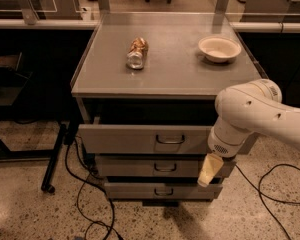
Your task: Close top drawer
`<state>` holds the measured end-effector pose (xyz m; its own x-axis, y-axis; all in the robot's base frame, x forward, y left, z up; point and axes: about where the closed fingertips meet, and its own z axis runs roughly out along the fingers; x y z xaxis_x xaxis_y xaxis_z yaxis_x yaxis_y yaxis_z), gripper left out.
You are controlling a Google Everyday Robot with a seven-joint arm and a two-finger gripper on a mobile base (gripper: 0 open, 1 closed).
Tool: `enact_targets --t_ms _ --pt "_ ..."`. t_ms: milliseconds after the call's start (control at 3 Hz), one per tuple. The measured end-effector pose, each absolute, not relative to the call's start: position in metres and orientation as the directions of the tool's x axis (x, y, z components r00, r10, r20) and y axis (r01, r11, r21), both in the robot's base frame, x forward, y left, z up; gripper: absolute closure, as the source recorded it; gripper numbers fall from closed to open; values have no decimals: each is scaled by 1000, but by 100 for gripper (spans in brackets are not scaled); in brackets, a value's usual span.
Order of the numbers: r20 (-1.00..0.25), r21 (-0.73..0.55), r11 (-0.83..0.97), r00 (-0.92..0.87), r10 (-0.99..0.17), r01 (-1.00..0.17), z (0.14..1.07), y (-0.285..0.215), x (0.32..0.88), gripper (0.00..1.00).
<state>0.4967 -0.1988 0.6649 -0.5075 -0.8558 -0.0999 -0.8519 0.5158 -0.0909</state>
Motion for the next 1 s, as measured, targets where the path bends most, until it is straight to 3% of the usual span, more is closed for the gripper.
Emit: enact_targets --t_ms 333,1000 --pt "-100 -91 516 -508 -856 -852 665 -199 497 18" --pt "-107 -84 516 -507 -855 -853 666 -200 498 64"
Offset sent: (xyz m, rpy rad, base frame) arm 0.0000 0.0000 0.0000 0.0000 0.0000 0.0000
